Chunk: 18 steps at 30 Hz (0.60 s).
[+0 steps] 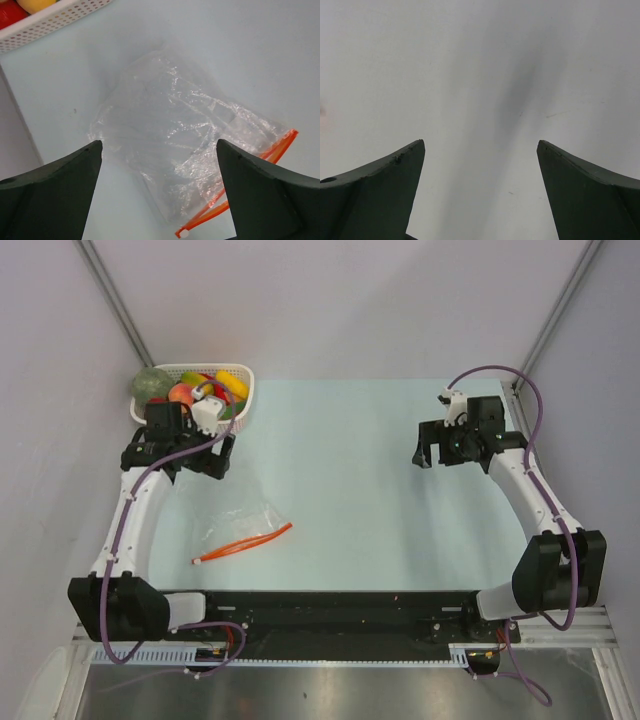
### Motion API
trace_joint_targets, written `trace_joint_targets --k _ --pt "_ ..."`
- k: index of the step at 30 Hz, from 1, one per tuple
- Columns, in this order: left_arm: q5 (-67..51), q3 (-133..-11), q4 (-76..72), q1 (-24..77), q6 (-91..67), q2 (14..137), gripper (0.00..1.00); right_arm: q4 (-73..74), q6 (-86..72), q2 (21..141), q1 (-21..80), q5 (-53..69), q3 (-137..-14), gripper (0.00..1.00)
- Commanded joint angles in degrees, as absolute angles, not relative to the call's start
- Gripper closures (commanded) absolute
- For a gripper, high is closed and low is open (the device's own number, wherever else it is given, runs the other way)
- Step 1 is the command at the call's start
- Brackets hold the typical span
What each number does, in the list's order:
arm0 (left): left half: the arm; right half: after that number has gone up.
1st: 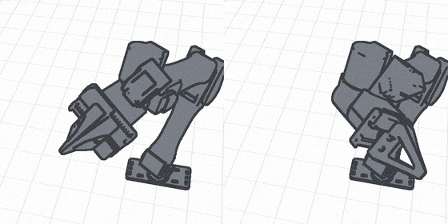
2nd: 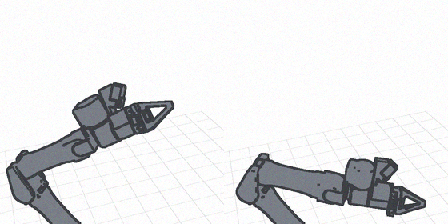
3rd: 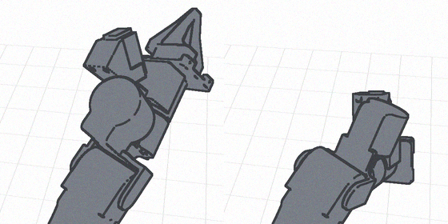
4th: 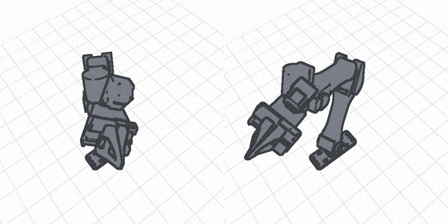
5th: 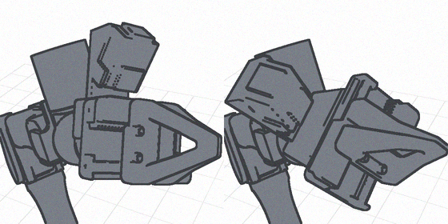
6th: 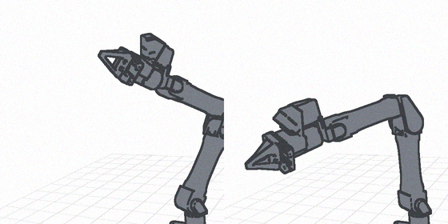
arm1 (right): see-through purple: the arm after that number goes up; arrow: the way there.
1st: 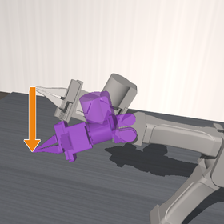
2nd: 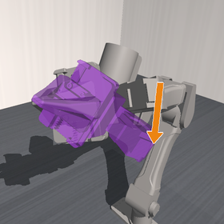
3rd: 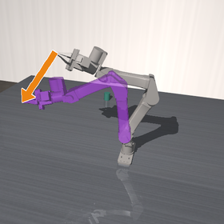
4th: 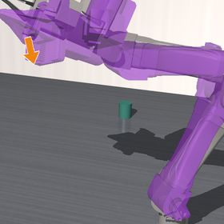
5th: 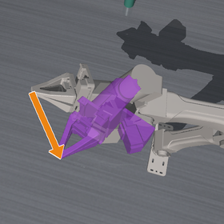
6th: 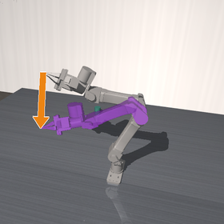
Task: Place the food in the zip-top bag and seal the zipper
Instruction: Pick up the zipper food storage bag at the center of the board.
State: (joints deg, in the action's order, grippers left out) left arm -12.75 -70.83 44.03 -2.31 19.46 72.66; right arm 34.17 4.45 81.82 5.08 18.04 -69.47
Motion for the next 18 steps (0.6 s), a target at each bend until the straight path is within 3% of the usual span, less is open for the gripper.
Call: trace_joint_targets --k 1,9,18 --pt "-5.73 -71.19 46.49 3.41 31.43 68.73 0.0 32.35 3.6 80.33 5.8 19.33 -68.73 0.0" --pt "6.84 -61.8 49.39 14.93 40.42 63.64 0.0 31.03 3.52 80.59 6.06 19.51 -67.59 0.0" --pt "8.53 -50.63 51.42 28.56 40.35 62.22 0.0 31.12 3.69 81.56 6.33 19.25 -67.24 0.0"
